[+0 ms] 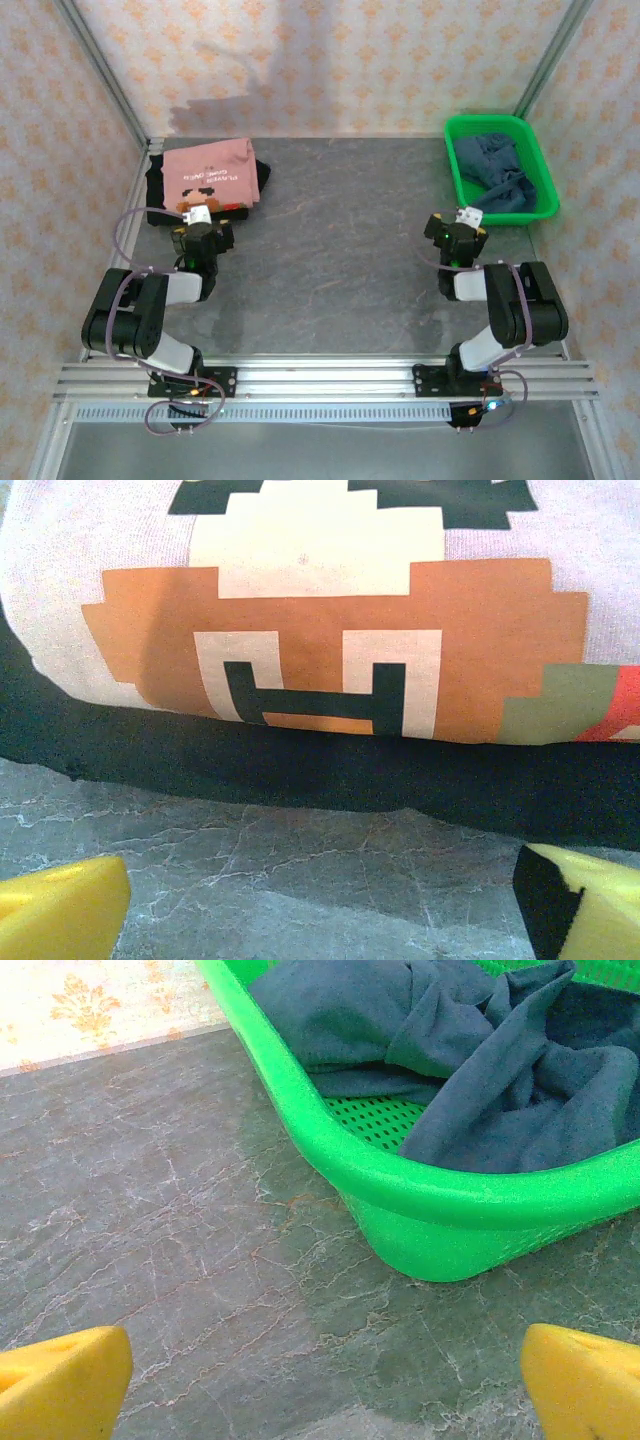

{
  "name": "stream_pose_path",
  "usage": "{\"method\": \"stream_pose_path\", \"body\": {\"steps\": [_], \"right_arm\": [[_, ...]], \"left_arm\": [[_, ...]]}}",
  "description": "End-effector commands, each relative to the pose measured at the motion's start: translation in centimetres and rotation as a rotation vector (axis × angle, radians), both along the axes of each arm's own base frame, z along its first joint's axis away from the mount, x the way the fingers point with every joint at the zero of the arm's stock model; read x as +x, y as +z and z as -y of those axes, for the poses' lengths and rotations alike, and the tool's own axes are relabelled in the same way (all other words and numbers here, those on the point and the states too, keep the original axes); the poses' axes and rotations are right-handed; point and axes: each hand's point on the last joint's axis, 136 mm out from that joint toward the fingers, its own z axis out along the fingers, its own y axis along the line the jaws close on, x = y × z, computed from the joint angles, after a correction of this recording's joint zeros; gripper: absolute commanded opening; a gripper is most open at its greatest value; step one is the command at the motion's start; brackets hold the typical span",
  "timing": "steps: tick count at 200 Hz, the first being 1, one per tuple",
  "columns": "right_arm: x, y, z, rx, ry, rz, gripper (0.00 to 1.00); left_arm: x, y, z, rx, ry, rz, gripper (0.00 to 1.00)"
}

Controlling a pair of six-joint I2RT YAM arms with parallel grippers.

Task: Fold and stack the t-shirts

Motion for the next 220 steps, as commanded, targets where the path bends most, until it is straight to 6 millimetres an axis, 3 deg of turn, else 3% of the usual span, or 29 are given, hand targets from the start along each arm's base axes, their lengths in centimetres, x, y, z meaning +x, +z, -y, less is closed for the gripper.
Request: {"method": "stream_pose_path", "body": {"steps": [1,153,172,185,197,220], "right_arm": [[0.2,0.4,-0.1,0.0,0.005,0.018,0.99],[0.3,0.4,-0.1,0.005,0.007,0.017,0.99],[0.2,1.3,-0.6,-0.003,0.039,0.03,0.99],[-0.1,3.1,-1.6,-0.016,0.075,-0.003,0.99],[-1.1,4.2,-2.2,0.043,0.084,-0.052,0.99],[-3.7,6.7,-4.8,0.175,0.167,-0.108,0.99]], "left_arm": [[0.7,1.7,-0.3,-0.001,0.028,0.055,1.0],[0.7,1.8,-0.3,-0.001,0.028,0.057,1.0],[0.7,2.1,0.4,0.007,-0.018,0.032,1.0],[1.1,4.0,1.6,0.011,-0.069,-0.058,1.0],[1.2,7.0,2.7,-0.026,-0.098,-0.033,1.0],[-0.6,11.5,5.2,-0.09,-0.163,0.009,1.0]]}}
